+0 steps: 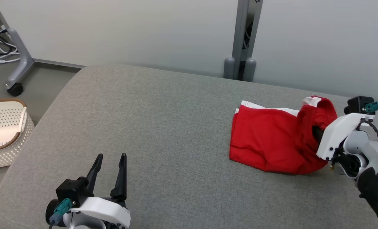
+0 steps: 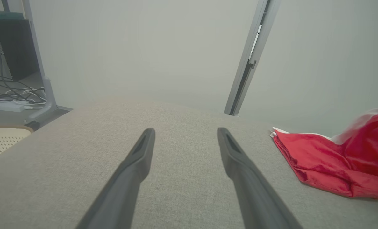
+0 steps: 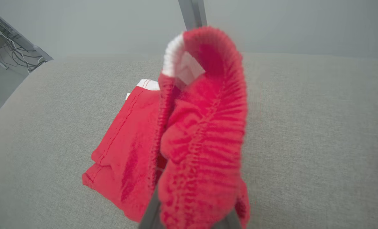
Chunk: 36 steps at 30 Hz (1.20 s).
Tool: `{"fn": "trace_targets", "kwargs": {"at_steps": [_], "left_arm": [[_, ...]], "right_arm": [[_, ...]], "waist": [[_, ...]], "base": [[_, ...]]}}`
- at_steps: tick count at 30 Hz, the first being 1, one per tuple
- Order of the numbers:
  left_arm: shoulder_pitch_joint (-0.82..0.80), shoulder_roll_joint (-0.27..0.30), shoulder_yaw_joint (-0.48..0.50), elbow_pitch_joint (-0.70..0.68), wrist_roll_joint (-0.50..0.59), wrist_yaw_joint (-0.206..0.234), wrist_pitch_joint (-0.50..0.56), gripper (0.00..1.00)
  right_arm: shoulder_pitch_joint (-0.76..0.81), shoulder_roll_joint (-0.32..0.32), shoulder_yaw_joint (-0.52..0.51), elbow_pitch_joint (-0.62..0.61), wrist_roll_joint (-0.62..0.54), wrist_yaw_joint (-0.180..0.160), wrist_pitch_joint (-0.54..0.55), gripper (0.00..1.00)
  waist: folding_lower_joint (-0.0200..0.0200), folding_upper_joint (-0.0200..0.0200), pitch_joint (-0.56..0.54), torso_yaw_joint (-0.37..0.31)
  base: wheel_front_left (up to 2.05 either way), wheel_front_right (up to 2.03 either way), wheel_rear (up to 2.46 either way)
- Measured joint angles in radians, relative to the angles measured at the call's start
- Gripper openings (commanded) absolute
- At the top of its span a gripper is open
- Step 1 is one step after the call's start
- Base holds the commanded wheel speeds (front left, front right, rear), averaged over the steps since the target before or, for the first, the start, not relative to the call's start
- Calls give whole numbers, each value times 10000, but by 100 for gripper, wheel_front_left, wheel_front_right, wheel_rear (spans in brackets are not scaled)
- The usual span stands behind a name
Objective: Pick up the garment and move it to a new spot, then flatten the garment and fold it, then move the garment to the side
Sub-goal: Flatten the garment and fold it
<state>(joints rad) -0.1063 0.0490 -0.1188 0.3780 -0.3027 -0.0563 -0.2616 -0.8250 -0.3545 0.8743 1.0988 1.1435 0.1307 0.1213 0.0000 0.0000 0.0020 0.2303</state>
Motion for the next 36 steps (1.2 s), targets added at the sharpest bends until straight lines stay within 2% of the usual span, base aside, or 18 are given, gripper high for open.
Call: {"fn": "trace_targets", "kwargs": {"at_steps": [6, 21, 36], "left_arm": [[58, -2, -119, -46, -163, 61, 2, 100], [-15, 6, -422, -33, -537, 163, 2, 100], [-237, 0, -871, -40, -853, 222, 2, 100]], "right_arm": [[-217, 272, -194, -121, 468, 0, 458, 0], [-778, 798, -209, 476, 713, 0, 633, 0], [-988, 1007, 82, 1110, 593, 0, 614, 0]], "waist": [[0, 0, 59, 405], [0, 0, 775, 1782], [0, 0, 1431, 2401]], "base": [[0, 0, 0], [0, 0, 0], [0, 0, 0]]}}
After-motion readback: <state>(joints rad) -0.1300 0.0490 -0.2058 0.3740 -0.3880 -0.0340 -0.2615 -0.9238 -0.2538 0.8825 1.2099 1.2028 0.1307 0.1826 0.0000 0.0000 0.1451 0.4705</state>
